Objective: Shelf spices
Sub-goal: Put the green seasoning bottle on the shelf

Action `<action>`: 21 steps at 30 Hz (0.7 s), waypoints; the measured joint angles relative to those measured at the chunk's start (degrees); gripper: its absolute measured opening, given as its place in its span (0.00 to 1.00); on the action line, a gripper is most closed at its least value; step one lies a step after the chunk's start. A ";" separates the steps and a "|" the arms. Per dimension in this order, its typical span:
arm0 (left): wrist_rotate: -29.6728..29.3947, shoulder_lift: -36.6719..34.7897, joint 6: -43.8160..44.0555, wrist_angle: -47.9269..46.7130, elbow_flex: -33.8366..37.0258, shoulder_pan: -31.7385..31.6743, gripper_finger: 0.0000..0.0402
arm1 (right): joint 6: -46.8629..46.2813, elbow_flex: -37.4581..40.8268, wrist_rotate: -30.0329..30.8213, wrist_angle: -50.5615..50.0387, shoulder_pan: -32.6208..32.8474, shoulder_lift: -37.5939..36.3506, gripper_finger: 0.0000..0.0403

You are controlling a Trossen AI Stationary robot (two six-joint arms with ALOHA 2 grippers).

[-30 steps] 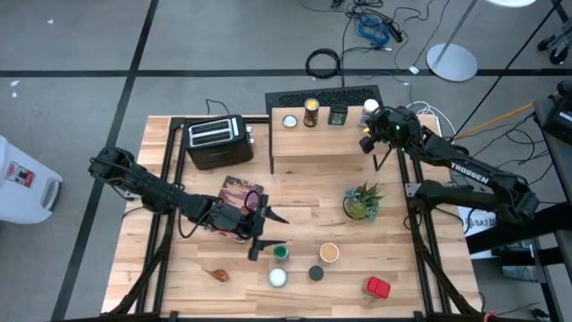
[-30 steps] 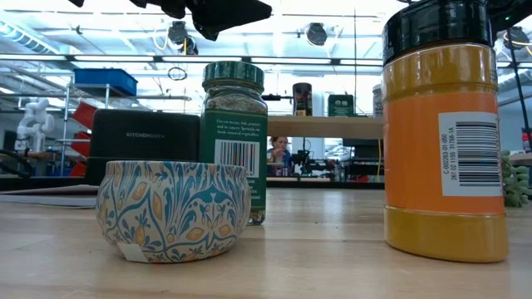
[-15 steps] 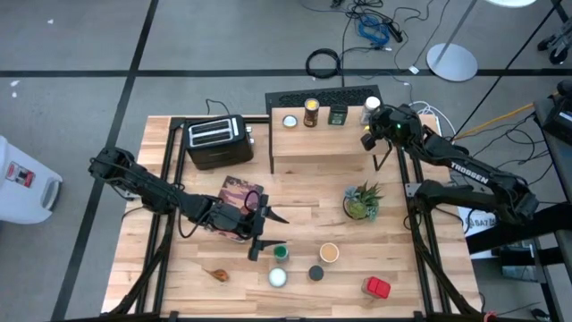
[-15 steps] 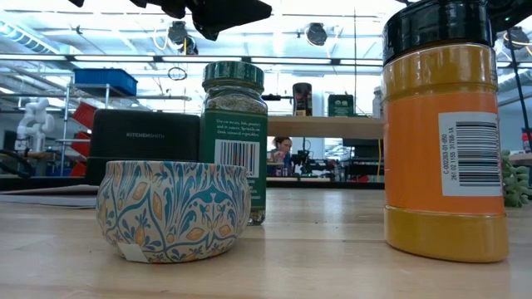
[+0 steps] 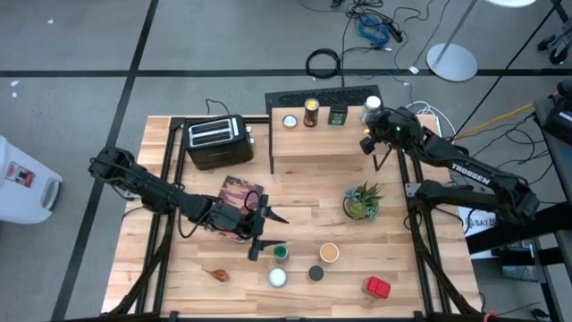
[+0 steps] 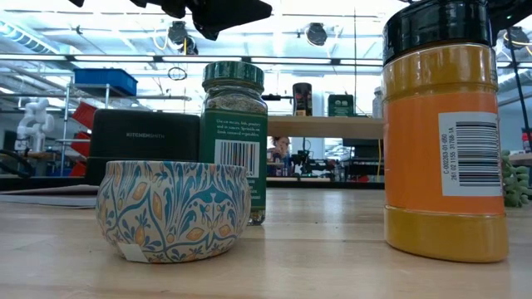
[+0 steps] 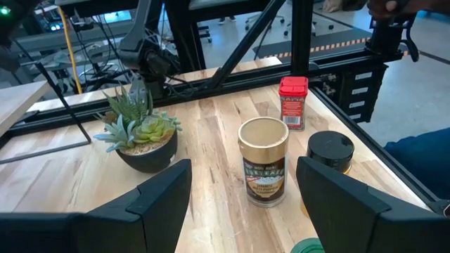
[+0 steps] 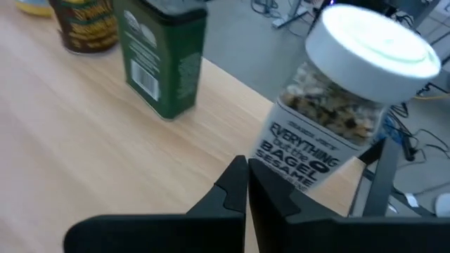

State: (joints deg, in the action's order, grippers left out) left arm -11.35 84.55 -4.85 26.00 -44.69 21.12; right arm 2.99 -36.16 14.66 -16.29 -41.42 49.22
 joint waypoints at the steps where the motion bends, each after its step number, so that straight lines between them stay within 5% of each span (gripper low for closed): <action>1: 0.01 0.00 0.01 -0.01 0.00 0.00 0.67 | -0.26 0.00 -0.02 0.02 0.30 -0.42 0.00; 11: 1.40 -0.32 1.55 -4.00 0.00 0.05 0.67 | -2.62 0.00 -0.05 -5.17 5.81 -7.53 0.00; 21: 11.88 -4.91 10.64 -16.71 -3.28 1.08 0.67 | -5.65 0.02 -8.69 -11.09 14.45 -12.19 0.00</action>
State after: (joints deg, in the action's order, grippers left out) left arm 0.53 79.64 5.79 9.29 -47.96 22.21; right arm -2.66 -36.14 5.96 -27.38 -26.97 37.03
